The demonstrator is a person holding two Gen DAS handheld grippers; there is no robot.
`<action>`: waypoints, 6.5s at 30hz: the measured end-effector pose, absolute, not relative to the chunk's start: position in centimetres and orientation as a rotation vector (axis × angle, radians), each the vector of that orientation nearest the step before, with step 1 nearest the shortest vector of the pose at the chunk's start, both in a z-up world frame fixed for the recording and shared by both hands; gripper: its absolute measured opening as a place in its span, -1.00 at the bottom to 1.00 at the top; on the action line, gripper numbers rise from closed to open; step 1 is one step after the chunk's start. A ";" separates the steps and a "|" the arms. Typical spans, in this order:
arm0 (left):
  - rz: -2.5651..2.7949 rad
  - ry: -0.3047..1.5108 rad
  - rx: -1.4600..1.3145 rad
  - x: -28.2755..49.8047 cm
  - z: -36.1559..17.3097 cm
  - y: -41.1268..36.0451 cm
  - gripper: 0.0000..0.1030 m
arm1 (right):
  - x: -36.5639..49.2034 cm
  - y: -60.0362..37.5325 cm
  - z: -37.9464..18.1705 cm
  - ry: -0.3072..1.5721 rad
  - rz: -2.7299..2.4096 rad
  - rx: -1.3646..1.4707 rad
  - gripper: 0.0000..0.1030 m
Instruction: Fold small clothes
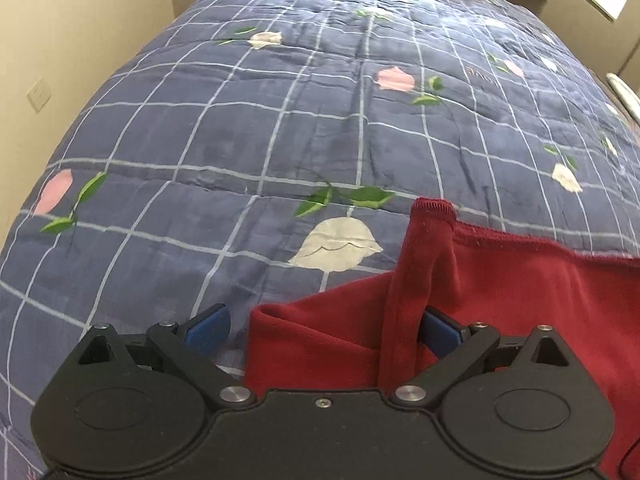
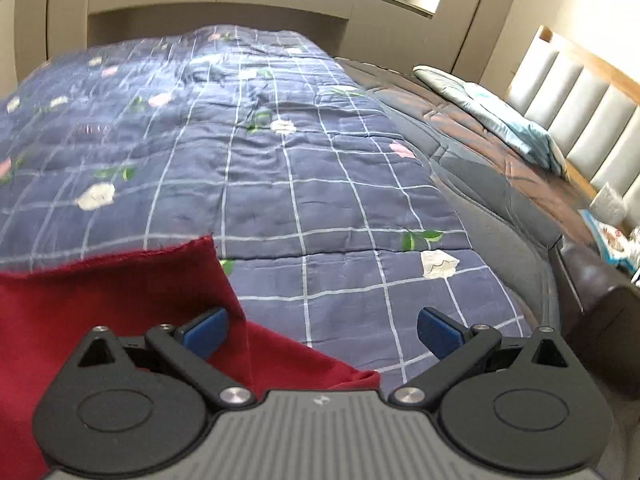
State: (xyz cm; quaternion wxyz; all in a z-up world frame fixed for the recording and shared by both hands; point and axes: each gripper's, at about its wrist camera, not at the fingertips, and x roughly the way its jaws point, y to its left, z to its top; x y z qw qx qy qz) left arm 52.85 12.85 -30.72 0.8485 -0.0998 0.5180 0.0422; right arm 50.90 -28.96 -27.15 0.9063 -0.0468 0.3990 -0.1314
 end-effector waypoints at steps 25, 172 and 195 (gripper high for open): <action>0.257 0.972 -0.552 38.2 -27.4 15.1 0.99 | 49.0 -24.4 -25.7 0.767 -0.009 -0.264 1.00; -0.445 0.940 -0.082 35.6 -25.0 -17.6 -0.42 | 32.9 -38.9 -27.2 1.110 -0.133 -0.188 1.00; 0.042 0.967 -0.334 34.9 -24.6 -8.6 0.99 | 37.2 -37.8 -23.9 0.935 0.061 0.114 1.00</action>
